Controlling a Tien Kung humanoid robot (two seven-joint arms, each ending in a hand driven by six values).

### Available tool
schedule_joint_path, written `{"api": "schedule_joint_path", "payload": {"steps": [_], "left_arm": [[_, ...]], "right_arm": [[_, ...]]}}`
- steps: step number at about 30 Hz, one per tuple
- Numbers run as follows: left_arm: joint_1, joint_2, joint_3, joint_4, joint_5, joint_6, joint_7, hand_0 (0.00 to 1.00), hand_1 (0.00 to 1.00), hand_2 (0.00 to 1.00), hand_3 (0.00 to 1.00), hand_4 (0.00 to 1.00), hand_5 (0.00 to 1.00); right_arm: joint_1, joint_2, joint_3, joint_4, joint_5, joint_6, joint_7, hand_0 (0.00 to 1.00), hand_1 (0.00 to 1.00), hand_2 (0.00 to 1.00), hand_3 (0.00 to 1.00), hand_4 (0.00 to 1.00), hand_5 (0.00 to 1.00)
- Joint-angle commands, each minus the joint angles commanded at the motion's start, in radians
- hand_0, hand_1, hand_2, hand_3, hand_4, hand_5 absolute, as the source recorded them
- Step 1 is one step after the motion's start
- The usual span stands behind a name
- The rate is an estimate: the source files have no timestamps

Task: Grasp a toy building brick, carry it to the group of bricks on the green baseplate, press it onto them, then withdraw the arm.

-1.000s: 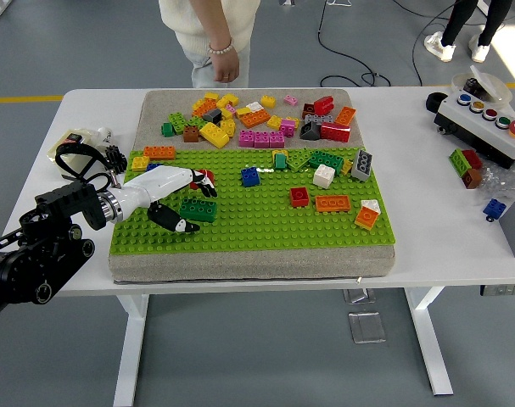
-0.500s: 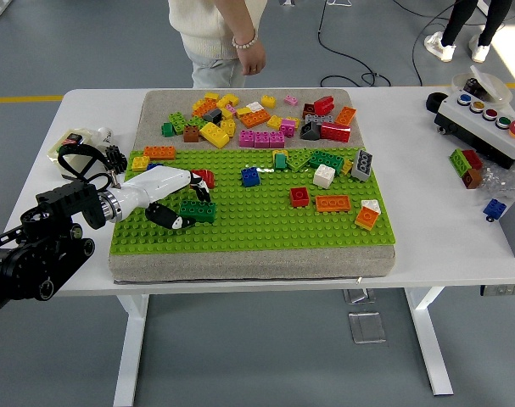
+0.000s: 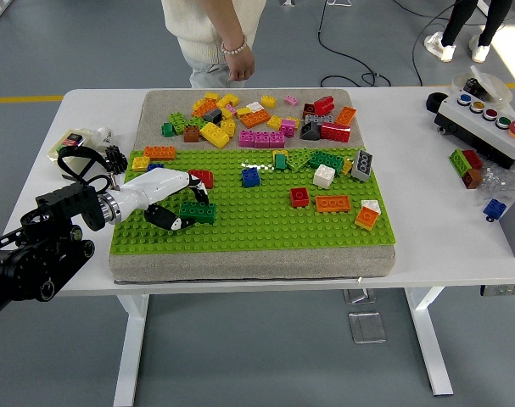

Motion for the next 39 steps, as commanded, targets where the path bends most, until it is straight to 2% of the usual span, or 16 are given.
{"api": "schedule_joint_path", "payload": {"steps": [2,3,8,9,19,26,39], "left_arm": [[0.001,-0.001,-0.002,0.0,-0.001,0.006,-0.002,0.744,0.714,0.603,0.584,0.72,0.002],[0.002,-0.002,-0.005,-0.001,-0.002,0.012,-0.005,0.637,0.619,0.57,0.542,0.63,0.002],[0.008,-0.002,-0.019,-0.007,-0.009,0.032,-0.01,0.637,0.619,0.57,0.542,0.63,0.002],[0.011,-0.002,-0.025,-0.01,-0.012,0.032,-0.009,0.599,0.577,0.559,0.528,0.621,0.002],[0.057,-0.004,-0.113,-0.073,0.0,-0.003,0.017,0.6,0.576,0.56,0.53,0.634,0.002],[0.085,-0.024,-0.156,-0.098,0.011,-0.02,0.037,0.604,0.579,0.565,0.534,0.654,0.002],[0.132,-0.056,-0.187,-0.145,0.024,-0.028,0.059,0.595,0.573,0.561,0.532,0.619,0.002]], "right_arm": [[0.0,0.0,0.0,0.0,0.0,0.0,0.0,0.758,0.679,0.721,0.639,0.912,0.502],[0.0,0.0,0.0,0.0,0.0,0.0,0.0,0.758,0.679,0.721,0.639,0.912,0.503],[0.0,-0.001,0.002,0.0,-0.001,-0.001,0.0,0.758,0.679,0.721,0.639,0.912,0.503],[0.0,-0.001,0.003,0.0,-0.001,0.0,0.0,0.758,0.678,0.72,0.639,0.912,0.503],[-0.003,-0.004,0.01,0.0,-0.005,0.001,0.001,0.759,0.679,0.72,0.638,0.912,0.503],[0.0,-0.007,0.012,0.0,-0.006,0.0,0.005,0.758,0.679,0.72,0.639,0.912,0.504],[-0.002,-0.008,0.011,0.0,-0.011,0.001,0.006,0.759,0.678,0.722,0.639,0.912,0.504]]}}
